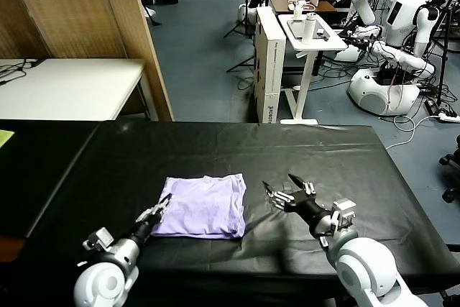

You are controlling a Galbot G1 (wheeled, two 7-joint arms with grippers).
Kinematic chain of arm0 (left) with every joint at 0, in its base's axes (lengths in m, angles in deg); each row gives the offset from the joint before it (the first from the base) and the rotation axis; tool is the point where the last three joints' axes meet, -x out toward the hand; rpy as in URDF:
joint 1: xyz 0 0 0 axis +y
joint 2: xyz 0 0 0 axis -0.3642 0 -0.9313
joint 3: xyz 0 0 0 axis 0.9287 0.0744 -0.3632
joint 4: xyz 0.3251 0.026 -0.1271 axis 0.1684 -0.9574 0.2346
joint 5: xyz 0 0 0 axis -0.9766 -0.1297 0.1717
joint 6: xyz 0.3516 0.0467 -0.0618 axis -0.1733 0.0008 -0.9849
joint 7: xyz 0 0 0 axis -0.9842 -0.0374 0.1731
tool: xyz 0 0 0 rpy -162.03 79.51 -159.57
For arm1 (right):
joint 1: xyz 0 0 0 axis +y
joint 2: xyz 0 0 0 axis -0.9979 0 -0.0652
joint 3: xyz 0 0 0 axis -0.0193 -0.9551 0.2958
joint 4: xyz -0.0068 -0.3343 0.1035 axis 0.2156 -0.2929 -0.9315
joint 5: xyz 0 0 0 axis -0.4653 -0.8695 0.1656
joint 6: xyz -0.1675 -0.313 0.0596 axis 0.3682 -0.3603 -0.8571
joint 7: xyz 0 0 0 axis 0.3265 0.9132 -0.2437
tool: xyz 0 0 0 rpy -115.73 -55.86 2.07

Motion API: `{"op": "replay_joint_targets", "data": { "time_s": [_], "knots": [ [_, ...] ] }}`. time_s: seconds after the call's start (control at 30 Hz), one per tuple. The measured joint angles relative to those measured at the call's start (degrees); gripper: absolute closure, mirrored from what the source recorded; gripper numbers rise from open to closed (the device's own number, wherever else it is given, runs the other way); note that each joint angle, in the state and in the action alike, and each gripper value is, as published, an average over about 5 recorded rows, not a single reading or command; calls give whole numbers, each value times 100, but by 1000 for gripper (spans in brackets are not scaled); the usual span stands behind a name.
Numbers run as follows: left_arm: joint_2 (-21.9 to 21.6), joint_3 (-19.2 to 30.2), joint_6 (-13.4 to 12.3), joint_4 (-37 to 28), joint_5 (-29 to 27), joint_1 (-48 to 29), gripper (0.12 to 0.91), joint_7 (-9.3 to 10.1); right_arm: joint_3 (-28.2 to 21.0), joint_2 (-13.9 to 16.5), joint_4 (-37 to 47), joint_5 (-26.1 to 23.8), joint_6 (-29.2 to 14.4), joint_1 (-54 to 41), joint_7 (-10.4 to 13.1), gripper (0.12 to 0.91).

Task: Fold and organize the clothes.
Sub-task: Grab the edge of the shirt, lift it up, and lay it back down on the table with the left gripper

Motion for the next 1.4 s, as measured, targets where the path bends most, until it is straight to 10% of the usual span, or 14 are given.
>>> {"op": "replay_joint_targets", "data": {
  "time_s": [0.33, 0.97, 1.4],
  "knots": [
    [-498, -215, -134, 254, -633, 55, 856, 87, 6, -55, 120, -178, -12, 4, 18, 118],
    [-3023, -1759, -313, 295, -611, 706, 856, 124, -76, -279, 317, -338, -33, 23, 40, 118],
    [-2304, -1011, 265, 1474, -916, 416, 856, 727, -16, -339, 283, -450, -34, 164, 41, 118]
  ]
}}
